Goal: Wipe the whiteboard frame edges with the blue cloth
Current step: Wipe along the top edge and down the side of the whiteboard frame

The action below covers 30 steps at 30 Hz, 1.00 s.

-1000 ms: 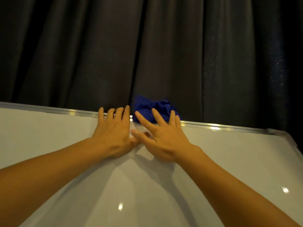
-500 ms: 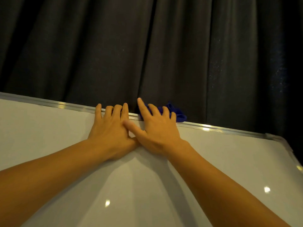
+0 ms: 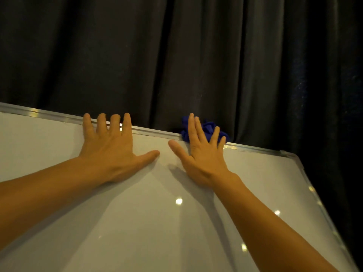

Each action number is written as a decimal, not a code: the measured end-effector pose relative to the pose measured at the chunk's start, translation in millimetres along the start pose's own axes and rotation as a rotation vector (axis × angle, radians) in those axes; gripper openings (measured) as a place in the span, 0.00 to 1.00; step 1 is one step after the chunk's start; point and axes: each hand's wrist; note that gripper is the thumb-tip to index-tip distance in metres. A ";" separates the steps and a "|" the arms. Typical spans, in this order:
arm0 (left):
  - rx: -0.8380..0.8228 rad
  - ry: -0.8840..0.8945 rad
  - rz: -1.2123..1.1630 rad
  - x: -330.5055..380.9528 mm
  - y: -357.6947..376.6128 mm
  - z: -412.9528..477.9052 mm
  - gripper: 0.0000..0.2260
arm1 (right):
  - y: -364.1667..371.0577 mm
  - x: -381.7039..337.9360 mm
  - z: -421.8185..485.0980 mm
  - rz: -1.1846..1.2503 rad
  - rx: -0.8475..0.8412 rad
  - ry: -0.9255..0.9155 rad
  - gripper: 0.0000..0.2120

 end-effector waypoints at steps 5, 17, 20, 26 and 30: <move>-0.098 -0.028 0.077 15.7 -0.2 0.8 0.63 | 18.5 -50.7 10.7 0.059 -0.047 -0.168 0.43; -0.103 -0.026 0.019 8.0 -2.4 -5.4 0.61 | 15.7 -49.2 8.8 0.034 -0.071 -0.106 0.38; -0.116 -0.046 0.030 3.0 -6.3 -7.2 0.60 | 13.8 -42.1 4.6 -0.017 -0.031 -0.170 0.37; -0.089 -0.021 -0.023 -16.7 -4.4 -17.6 0.60 | -27.6 61.3 -39.2 -0.118 -0.059 0.068 0.35; -0.123 -0.024 -0.026 26.1 -4.4 -24.3 0.57 | -6.0 8.2 -22.6 -0.083 -0.002 -0.053 0.39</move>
Point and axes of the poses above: each hand's wrist, its own z-axis towards the middle knuckle, its own y-axis out of the palm, x = y × z, and after that the axes turned 7 degrees about -y, right-handed
